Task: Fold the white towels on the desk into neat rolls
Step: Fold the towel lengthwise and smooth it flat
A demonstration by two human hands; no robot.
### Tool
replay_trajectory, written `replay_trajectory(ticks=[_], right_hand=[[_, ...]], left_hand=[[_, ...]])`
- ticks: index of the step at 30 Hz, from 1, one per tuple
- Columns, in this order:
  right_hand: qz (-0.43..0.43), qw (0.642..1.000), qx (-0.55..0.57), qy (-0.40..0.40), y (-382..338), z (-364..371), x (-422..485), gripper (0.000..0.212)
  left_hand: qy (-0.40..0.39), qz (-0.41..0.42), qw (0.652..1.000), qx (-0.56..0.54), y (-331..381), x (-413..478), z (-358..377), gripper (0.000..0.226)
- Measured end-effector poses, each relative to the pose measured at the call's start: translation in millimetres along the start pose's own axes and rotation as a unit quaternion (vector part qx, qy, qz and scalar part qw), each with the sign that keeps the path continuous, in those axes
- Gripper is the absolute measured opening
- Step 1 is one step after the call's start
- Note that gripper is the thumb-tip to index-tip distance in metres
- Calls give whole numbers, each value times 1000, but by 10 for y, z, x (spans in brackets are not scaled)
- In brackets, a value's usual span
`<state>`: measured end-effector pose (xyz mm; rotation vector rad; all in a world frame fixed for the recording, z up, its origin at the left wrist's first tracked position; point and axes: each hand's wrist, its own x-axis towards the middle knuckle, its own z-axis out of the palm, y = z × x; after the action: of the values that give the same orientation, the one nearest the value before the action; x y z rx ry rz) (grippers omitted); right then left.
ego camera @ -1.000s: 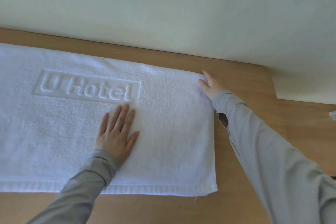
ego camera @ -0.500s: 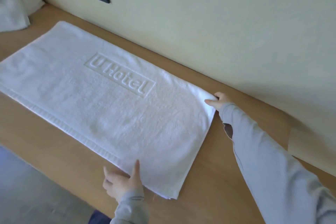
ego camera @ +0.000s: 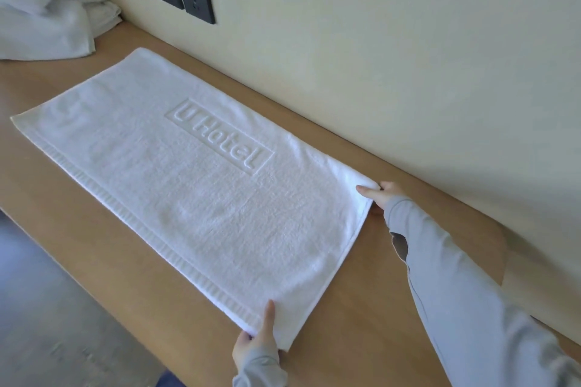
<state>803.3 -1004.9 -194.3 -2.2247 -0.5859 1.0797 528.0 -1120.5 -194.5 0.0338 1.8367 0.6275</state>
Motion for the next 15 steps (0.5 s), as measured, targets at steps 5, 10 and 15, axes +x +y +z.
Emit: replay_trajectory(ticks=[5, 10, 15], right_hand=[[-30, 998, 52, -1, -151, -52, -50, 58], [-55, 992, 111, -1, -502, -106, -143, 20], [-71, 989, 132, 18, -1032, -49, -271, 30]], left_hand=[[-38, 12, 998, -48, 115, -96, -107, 33], [-94, 16, 991, -91, 430, -266, -299, 36], [-119, 26, 986, -110, 848, -405, -491, 42]])
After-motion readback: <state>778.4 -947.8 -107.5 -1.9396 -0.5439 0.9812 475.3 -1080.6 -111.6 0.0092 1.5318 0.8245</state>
